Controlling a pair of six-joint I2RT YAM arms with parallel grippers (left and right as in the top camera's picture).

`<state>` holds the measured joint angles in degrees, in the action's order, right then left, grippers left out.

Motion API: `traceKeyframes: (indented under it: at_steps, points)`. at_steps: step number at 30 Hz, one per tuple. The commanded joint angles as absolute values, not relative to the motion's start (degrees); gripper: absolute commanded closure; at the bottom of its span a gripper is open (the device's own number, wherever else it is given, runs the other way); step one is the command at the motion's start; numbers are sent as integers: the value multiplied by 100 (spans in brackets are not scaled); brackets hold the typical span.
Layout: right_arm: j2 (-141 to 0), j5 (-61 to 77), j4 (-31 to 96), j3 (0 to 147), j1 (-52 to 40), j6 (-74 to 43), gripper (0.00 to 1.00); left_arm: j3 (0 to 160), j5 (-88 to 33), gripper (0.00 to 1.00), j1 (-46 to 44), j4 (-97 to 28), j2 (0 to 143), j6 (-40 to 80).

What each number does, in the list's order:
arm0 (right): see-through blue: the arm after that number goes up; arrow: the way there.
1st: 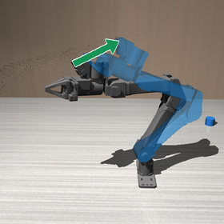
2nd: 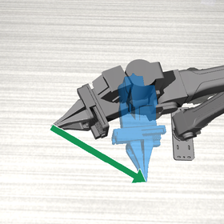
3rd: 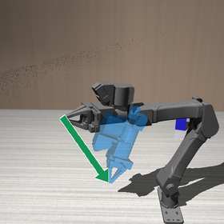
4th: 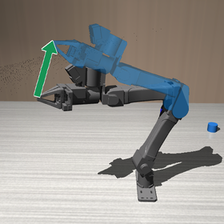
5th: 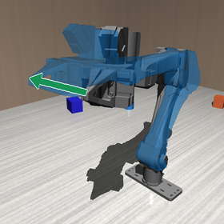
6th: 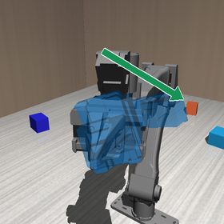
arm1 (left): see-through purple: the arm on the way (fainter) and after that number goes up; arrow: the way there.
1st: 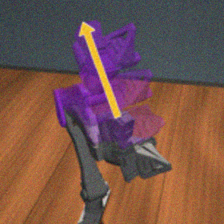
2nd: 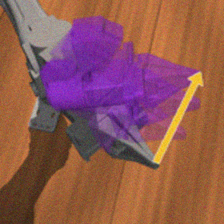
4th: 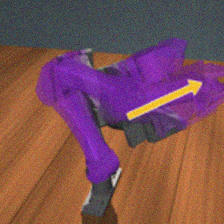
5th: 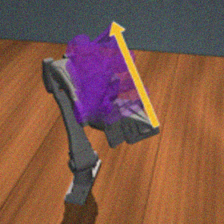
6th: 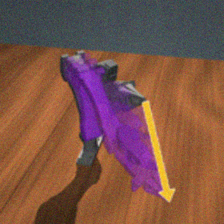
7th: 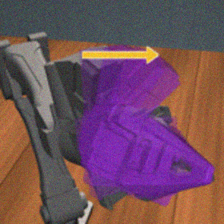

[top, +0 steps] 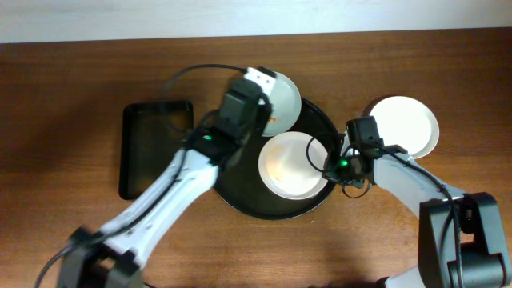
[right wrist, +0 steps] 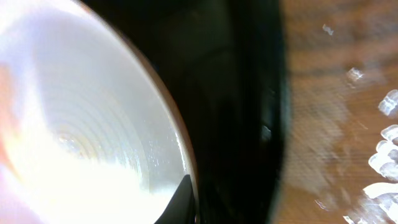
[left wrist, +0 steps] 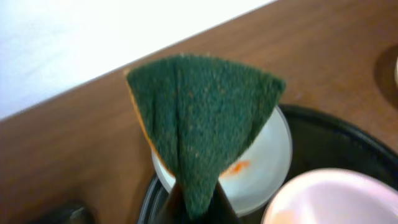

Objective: Clean dirty plates on tray and stack at the side
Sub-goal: 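Move the sponge with the left gripper back over the small black tray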

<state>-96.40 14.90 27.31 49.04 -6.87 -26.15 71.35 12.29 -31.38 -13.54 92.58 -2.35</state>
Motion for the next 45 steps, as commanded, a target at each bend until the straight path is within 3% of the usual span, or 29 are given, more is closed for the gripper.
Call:
traceKeyframes:
  at_steps: [1, 6, 11, 20, 22, 26, 27, 30, 37, 45]
  points:
    - [-9784, 1002, 3301, 5430, -628, -2206, 95, 7196, 1326, 100, -2670, -2075, 8534, 375]
    - [-9786, 810, 3645, 5610, -1079, -2119, 74, 7194, 1288, 100, -2217, -3597, 8167, 432]
    - [-9786, -222, 3787, 5555, -1765, -2340, 67, 7194, 1291, 100, -2115, -3975, 8167, 429]
    - [-9786, -180, 3616, 5426, -1850, -2418, 68, 7190, 1286, 100, -1815, -4270, 8167, 478]
    - [-9789, -178, 3618, 5426, -1859, -2561, 80, 7183, 1288, 100, -1769, -4342, 8167, 475]
    - [-9959, -191, 3448, 5424, -2104, -2558, 86, 7126, 1269, 100, -1570, -4447, 8173, 580]
    - [-9968, -200, 3450, 5428, -2126, -2561, 96, 7126, 1214, 100, -1518, -4473, 8173, 580]
    - [-9741, -250, 3916, 5892, -2126, -2563, 96, 7126, 757, 100, -1306, -4536, 8173, 580]
    - [-9625, -1288, 6326, 8453, -2154, -1535, 96, 7126, 51, 100, -810, -4814, 8173, 580]
    - [-9686, -4091, 6536, 8794, -3267, 36, 96, 7126, -224, 100, -808, -4899, 8173, 578]
